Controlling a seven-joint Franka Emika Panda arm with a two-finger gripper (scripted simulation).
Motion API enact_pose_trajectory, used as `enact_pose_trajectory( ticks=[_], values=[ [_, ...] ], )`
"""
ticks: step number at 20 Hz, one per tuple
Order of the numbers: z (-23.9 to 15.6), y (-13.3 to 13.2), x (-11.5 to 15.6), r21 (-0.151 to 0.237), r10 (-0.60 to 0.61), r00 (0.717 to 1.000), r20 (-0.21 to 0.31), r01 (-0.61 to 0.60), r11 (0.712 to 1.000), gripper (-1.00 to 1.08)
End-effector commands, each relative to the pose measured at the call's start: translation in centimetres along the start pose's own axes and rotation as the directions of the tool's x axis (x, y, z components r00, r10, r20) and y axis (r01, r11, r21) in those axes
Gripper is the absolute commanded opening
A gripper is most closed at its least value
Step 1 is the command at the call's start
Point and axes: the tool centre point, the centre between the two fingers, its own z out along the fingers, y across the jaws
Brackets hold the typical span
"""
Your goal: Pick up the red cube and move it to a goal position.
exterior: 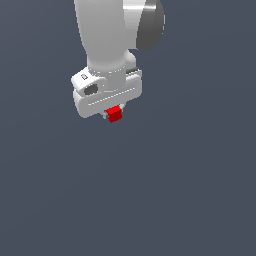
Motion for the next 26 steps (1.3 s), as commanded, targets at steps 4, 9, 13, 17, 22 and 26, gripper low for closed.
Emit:
enact_pose_trajectory(
  ticks=[4,9,13,17,22,26],
  values=[
    [-4.9,0.4,1.4,0.000,0.000,1.000,0.000,0.000,1.000,-1.00],
    [-8.6,0.7,2.5,0.000,0.001,1.000,0.001,-0.001,1.000,-1.00],
    [-11.1,1.0,3.3,0.000,0.001,1.000,0.001,-0.001,1.000,-1.00],
    [-13.3,1.2,4.0,0.000,0.001,1.000,0.001,-0.001,1.000,-1.00],
    [-15.6,1.5,4.8,0.000,0.001,1.000,0.001,-0.001,1.000,-1.00],
    [-17.2,1.7,5.4,0.000,0.002,1.000,0.001,-0.002,1.000,-1.00]
  ],
)
